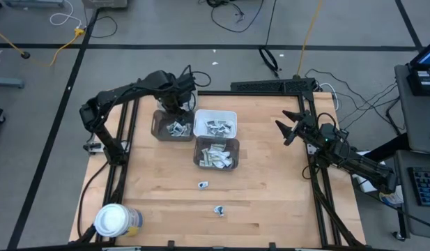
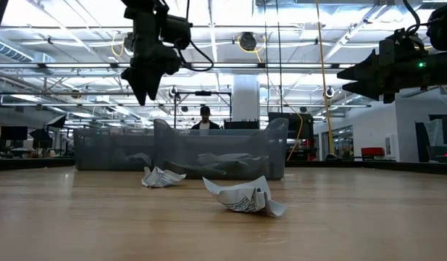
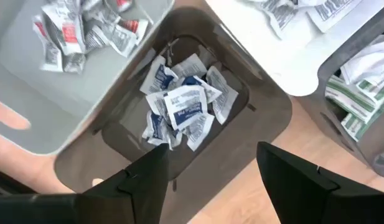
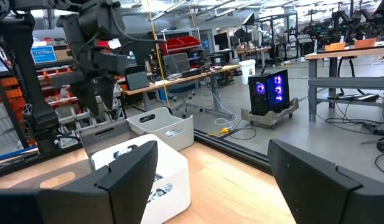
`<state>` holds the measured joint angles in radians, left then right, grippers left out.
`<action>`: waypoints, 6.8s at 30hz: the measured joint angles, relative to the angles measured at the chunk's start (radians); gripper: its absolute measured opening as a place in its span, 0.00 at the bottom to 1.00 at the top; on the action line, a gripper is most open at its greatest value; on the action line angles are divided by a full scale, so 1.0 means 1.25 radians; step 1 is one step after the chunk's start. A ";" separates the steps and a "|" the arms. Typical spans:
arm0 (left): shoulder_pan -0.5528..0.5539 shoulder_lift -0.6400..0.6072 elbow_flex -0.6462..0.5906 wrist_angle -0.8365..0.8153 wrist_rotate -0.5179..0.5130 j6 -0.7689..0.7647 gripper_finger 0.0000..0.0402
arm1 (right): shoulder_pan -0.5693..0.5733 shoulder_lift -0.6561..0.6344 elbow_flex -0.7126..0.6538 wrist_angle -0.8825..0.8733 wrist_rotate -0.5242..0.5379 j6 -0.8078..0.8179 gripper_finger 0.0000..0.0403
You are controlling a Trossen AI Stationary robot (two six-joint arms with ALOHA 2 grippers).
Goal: Pick & Place First Aid Supplies
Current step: Put the blue alcohol pad into the left black bin
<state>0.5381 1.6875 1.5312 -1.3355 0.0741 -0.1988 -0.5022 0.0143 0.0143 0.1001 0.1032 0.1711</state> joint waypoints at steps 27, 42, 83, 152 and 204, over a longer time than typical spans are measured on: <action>-0.500 0.000 0.005 0.057 -0.016 -0.159 0.62 | 0.000 0.000 0.000 0.000 0.000 0.000 0.74; -0.589 0.183 0.178 -0.029 0.062 -0.182 0.62 | 0.000 0.000 0.000 0.000 0.000 0.000 0.74; -0.624 0.479 0.220 0.131 0.000 -0.242 0.62 | 0.000 0.000 0.000 0.000 0.000 0.000 0.74; -0.193 0.211 0.250 -0.158 0.079 -0.065 0.00 | 0.000 0.000 0.000 0.000 0.000 0.000 0.74; -0.006 0.211 -0.042 0.128 0.002 -0.020 0.53 | 0.000 0.000 0.000 0.000 0.000 0.000 0.74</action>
<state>0.5308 1.9518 1.4788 -1.1759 0.0765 -0.2238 -0.5024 0.0145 0.0143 0.1001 0.1032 0.1711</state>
